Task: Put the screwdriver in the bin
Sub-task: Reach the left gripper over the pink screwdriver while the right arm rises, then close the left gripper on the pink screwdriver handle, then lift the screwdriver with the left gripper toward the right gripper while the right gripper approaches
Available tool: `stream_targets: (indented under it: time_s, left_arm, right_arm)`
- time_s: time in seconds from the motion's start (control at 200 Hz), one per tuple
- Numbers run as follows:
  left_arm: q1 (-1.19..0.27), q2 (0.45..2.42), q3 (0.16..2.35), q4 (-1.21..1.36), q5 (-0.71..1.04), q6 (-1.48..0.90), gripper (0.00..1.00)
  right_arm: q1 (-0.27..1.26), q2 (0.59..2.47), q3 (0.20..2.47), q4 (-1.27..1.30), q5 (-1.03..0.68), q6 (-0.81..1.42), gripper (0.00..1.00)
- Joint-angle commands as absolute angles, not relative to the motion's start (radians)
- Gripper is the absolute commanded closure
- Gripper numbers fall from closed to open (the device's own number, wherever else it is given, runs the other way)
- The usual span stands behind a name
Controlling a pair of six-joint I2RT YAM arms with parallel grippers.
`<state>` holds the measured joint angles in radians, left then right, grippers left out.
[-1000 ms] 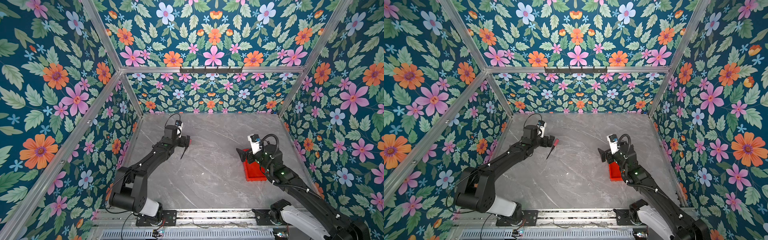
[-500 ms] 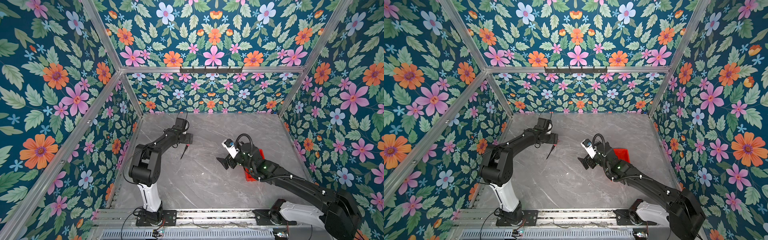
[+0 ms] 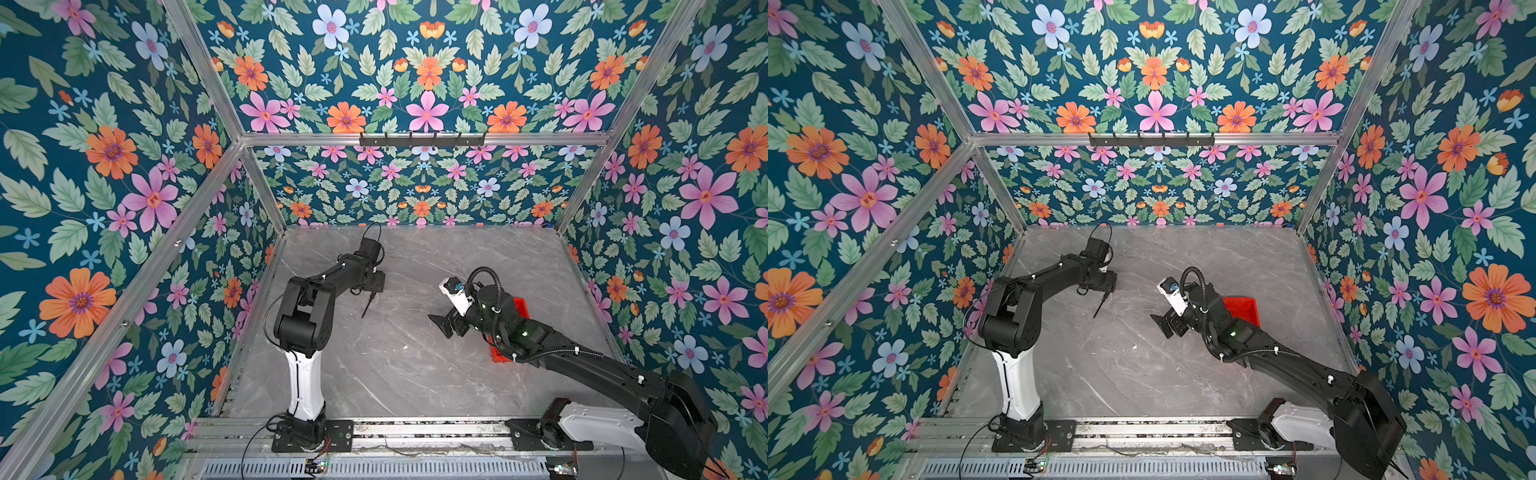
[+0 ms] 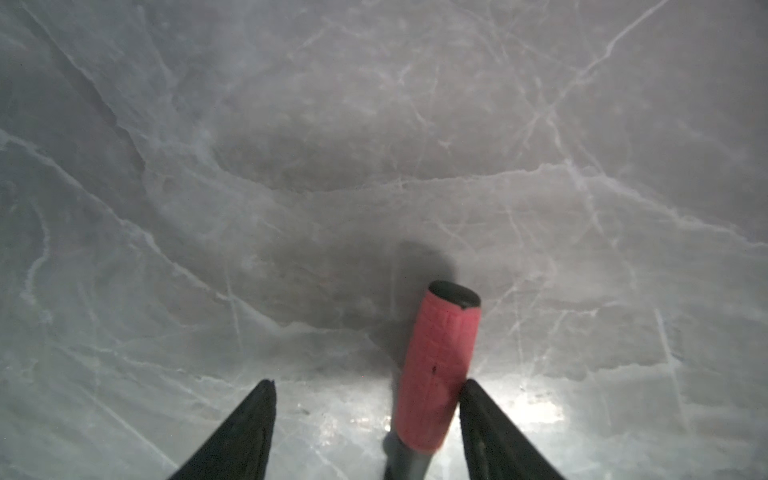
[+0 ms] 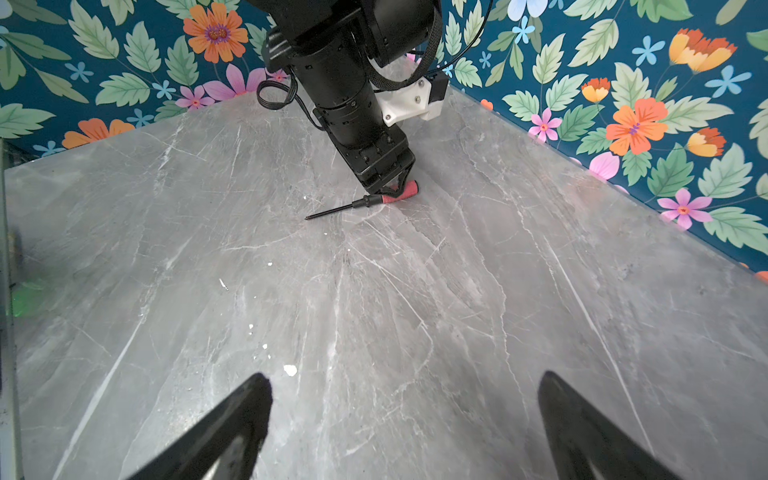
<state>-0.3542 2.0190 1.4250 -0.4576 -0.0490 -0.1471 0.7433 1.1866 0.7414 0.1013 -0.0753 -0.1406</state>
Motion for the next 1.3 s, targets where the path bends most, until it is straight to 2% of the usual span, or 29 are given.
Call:
stream_targets:
  time_s: [0.0,0.42,0.755,0.955,1.165,1.295]
  left_arm:
    - [-0.354,2.041,1.443,-0.474,-0.069,-0.13,0.34]
    - [-0.36,2.111,1.477,-0.475,-0.044,-0.144,0.5]
    - [-0.376,2.055,1.391,-0.441,-0.021,-0.208,0.52]
    - [-0.376,2.059,1.384,-0.419,-0.026,-0.223,0.71]
    - [-0.376,2.03,1.351,-0.346,-0.028,-0.256,1.0]
    - [-0.376,1.927,1.263,-0.193,-0.023,-0.272,1.0]
  right_arm:
    - [0.745,1.186,0.747,0.121,-0.071,-0.145,0.01]
    - [0.744,1.174,0.737,0.119,-0.054,-0.141,0.01]
    - [0.745,1.177,0.73,0.127,-0.051,-0.139,0.01]
    - [0.744,1.183,0.731,0.135,-0.058,-0.138,0.01]
    - [0.745,1.166,0.727,0.133,-0.05,-0.13,0.01]
    - [0.745,1.149,0.722,0.151,-0.039,-0.068,0.01]
